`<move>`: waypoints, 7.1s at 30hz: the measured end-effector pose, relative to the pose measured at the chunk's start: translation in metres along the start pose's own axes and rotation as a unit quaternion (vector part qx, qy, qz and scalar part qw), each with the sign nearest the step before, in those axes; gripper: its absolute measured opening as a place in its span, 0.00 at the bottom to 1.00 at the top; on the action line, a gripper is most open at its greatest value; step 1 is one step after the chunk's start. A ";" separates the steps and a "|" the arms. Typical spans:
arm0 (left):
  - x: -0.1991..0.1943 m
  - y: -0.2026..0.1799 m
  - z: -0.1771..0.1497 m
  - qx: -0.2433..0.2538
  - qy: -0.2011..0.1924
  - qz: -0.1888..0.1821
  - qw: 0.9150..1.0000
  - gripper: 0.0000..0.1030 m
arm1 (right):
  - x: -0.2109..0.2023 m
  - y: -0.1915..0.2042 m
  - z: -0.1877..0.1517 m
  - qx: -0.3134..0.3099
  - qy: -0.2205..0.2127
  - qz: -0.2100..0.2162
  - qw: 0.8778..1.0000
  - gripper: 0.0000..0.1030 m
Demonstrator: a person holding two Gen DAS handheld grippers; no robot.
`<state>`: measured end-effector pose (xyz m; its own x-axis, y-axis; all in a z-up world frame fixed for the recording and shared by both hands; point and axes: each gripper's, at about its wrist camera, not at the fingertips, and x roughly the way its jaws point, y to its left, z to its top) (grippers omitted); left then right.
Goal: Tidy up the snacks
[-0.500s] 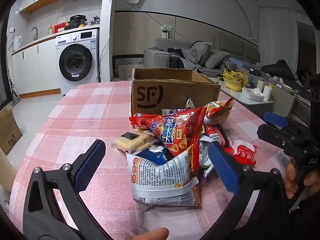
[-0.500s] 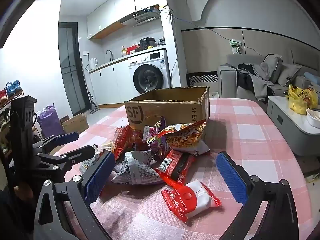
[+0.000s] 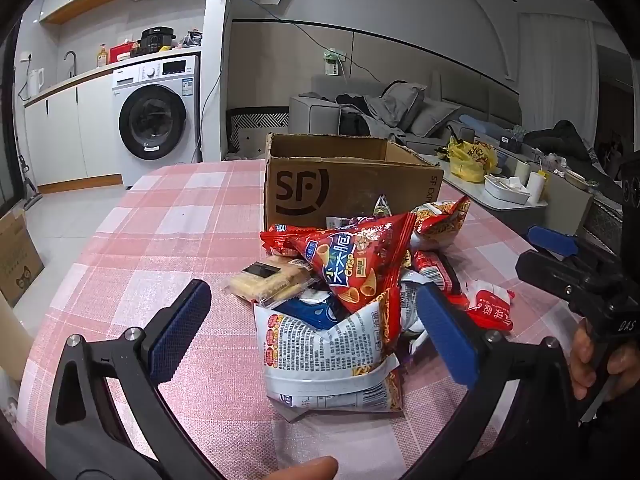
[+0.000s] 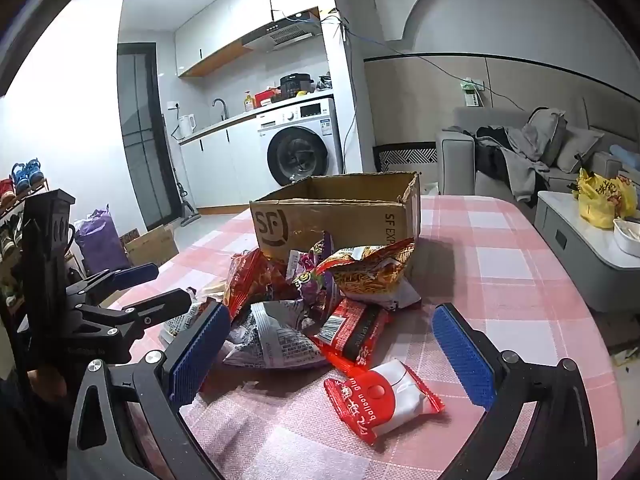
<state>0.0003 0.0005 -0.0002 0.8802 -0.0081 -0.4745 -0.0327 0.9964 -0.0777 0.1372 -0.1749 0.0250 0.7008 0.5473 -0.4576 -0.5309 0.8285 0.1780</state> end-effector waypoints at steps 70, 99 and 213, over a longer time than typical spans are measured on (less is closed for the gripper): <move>0.000 0.000 0.000 -0.001 0.001 0.000 1.000 0.99 | 0.001 -0.001 -0.001 -0.001 0.004 -0.001 1.000 1.00; 0.017 0.014 -0.007 -0.021 0.089 -0.018 0.996 0.99 | 0.029 -0.027 0.004 0.022 0.128 -0.037 0.991 1.00; 0.201 0.015 0.156 -0.014 0.037 -0.066 0.997 0.56 | 0.156 -0.045 0.130 0.068 0.100 0.005 0.993 0.54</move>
<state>0.2508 0.0266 0.0399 0.8407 -0.1458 -0.5216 0.0668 0.9837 -0.1672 0.3325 -0.1110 0.0586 0.5803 0.5320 -0.6167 -0.4586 0.8392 0.2923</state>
